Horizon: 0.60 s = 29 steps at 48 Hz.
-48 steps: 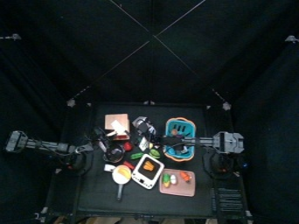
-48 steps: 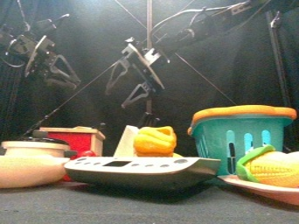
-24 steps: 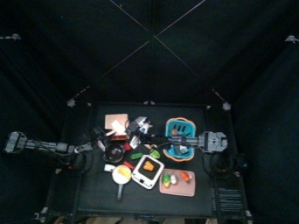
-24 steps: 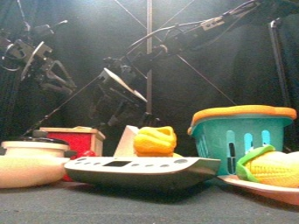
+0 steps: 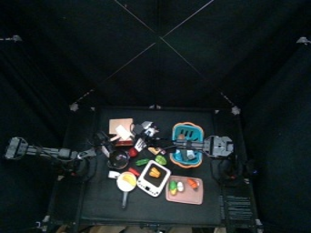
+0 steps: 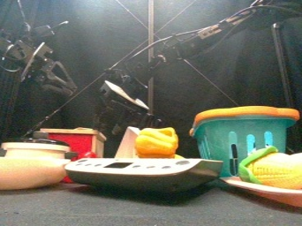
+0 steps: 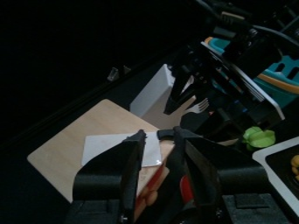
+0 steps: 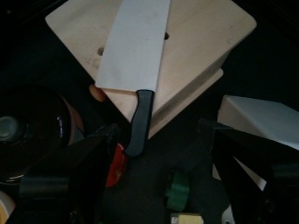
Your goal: Grab cleaver
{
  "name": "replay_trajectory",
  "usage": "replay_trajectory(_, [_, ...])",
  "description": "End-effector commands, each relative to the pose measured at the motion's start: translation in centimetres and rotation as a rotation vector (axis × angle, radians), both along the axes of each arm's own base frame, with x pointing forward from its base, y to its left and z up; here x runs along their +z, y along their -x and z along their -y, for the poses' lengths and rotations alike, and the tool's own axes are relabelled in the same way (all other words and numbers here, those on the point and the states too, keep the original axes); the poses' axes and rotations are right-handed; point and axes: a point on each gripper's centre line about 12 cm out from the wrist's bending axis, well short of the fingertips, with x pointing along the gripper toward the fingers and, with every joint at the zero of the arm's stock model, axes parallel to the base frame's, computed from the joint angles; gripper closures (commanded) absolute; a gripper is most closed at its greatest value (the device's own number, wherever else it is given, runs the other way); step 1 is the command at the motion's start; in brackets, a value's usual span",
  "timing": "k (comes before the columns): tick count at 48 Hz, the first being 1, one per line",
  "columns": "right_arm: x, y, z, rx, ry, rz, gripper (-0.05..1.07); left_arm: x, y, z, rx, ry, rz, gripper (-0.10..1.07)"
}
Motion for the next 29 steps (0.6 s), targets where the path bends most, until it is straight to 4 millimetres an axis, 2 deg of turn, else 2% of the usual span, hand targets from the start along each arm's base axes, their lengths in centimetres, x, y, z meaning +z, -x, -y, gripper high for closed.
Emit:
replay_trajectory(1, [2.5, -0.38, 0.39, -0.001, 0.015, 0.06, 0.01, 0.46, -0.16, -0.08, 0.004, -0.005, 0.011, 0.23])
replay_trajectory(29, [2.0, -0.75, 0.37, -0.002, 0.016, 0.049, 0.02, 0.38, -0.16, -0.04, 0.001, -0.001, 0.01, 0.23])
